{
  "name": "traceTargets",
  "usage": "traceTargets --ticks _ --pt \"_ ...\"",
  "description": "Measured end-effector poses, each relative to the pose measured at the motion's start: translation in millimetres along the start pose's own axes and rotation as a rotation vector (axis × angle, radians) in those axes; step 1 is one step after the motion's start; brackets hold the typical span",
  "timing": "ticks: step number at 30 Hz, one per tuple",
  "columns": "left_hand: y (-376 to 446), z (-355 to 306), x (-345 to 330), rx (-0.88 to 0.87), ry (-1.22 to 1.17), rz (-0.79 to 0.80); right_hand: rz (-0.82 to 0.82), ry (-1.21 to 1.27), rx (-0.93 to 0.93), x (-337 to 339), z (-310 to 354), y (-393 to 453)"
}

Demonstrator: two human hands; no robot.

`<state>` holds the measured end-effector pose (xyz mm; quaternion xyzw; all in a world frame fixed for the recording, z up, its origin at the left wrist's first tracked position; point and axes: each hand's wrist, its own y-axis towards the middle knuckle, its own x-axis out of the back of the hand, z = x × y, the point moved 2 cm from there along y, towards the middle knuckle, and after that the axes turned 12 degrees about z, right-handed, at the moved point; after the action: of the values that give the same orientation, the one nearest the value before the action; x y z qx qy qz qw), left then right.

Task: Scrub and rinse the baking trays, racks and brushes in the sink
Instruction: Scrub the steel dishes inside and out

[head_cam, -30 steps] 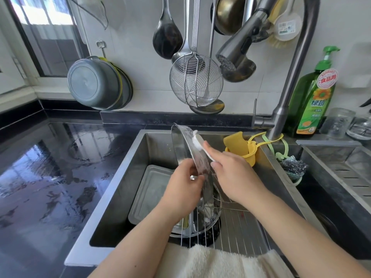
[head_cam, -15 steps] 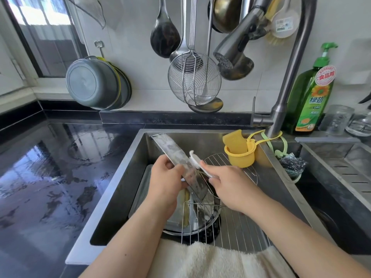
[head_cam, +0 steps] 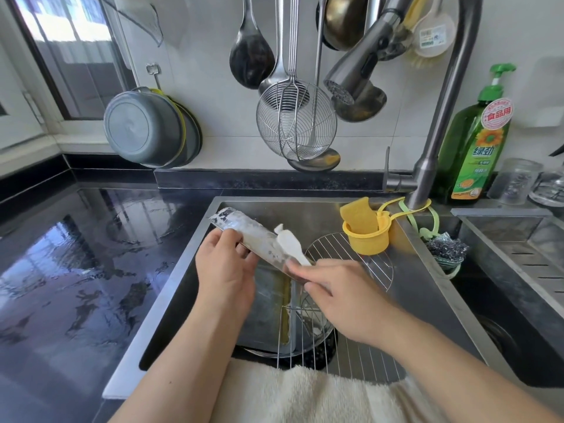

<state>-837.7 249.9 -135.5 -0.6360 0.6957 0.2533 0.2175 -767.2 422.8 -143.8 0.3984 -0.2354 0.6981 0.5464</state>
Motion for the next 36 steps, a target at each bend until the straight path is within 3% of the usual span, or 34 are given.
traceTargets --ticks 5,13,18,22,25,27,31,36 --pt "-2 -5 -3 -0.028 -0.059 -0.024 0.153 0.091 -0.037 12 0 -9" --pt "-8 -17 -10 -0.118 0.008 0.041 -0.031 0.108 -0.278 49 -27 -9" --pt "-8 -7 1 0.019 -0.003 -0.045 -0.181 -0.046 -0.314 62 -36 -10" --pt "-9 7 8 0.173 0.081 -0.126 -0.032 -0.165 -0.312 56 -40 -10" --pt "-11 15 5 0.258 0.167 -0.100 0.105 -0.171 -0.291 47 -45 -7" --pt "-10 17 6 0.281 0.197 -0.087 0.141 -0.097 -0.268 41 -47 -5" --pt "-9 15 4 0.273 0.272 -0.049 0.179 0.308 -0.206 28 -41 -5" --pt "-11 16 -1 0.234 0.334 0.007 0.194 0.228 -0.174 15 -18 4"
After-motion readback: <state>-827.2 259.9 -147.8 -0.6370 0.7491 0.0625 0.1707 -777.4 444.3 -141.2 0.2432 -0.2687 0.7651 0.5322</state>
